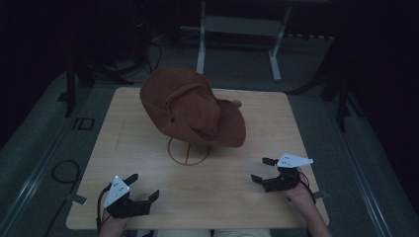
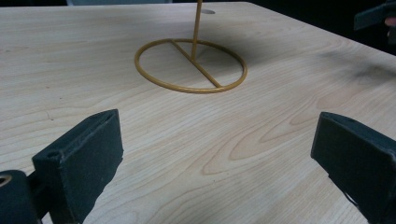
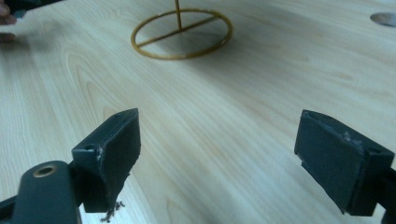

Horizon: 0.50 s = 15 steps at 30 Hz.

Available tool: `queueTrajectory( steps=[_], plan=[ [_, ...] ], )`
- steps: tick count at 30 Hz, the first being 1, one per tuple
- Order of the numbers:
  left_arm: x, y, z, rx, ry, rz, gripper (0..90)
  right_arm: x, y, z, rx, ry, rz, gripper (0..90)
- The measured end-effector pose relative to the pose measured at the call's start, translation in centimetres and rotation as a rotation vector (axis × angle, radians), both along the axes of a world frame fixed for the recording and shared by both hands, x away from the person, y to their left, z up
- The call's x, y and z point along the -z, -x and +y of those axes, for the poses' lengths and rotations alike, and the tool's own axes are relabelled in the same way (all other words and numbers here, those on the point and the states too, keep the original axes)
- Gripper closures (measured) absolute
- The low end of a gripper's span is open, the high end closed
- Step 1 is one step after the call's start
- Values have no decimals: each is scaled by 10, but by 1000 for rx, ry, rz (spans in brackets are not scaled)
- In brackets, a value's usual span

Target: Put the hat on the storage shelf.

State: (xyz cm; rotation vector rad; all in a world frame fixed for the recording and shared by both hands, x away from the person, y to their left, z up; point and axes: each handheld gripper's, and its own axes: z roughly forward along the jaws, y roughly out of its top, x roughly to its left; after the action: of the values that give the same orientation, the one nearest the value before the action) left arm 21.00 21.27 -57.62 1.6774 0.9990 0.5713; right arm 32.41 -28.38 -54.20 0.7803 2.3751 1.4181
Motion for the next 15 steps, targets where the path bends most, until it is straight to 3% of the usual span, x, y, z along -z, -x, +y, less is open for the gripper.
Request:
queueTrajectory(
  steps=[4,7,15],
  plan=[
    [0,0,0,0,-8,1,28,12,6,-6,4,26,8,142],
    [0,0,0,-1,-7,0,28,16,10,-12,15,0,4,141],
    [0,0,0,-1,-3,2,28,23,19,-24,72,41,-13,137]
  ],
)
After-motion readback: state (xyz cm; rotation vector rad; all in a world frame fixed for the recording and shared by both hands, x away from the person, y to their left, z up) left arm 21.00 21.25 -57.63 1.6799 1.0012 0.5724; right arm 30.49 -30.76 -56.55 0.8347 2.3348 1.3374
